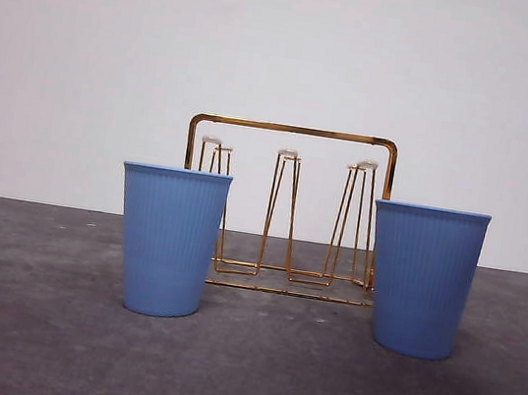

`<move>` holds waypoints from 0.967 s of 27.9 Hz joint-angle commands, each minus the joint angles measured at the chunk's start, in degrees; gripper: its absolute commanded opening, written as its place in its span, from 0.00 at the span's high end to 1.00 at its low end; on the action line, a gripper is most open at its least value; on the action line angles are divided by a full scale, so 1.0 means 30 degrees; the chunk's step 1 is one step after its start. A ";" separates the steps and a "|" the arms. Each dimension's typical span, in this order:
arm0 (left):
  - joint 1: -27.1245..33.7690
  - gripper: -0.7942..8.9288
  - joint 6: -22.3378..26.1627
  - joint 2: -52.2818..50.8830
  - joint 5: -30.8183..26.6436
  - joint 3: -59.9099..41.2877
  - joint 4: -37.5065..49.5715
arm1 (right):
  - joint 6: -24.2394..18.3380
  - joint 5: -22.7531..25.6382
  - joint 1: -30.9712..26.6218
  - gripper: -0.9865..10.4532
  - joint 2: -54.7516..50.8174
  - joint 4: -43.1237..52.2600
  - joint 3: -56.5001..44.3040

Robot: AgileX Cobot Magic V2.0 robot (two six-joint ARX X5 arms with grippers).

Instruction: Pick up cup 1,put cup 1 in the cup rack,pick up cup 2,put cup 2 in the cup rack

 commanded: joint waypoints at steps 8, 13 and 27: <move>0.0058 0.93 0.0306 0.3381 0.3606 0.4976 -0.2688 | -0.3869 -0.1224 0.0000 0.92 0.4867 -0.7184 0.7985; 0.0007 0.93 0.1902 0.5064 0.5559 0.7555 -0.5799 | -0.5654 -0.2273 0.0000 0.92 0.7417 -1.1336 1.1766; -0.1617 0.81 0.2754 0.6681 0.6863 1.0608 -0.9005 | -0.6703 -0.3643 0.0015 0.79 1.0819 -1.5358 1.6079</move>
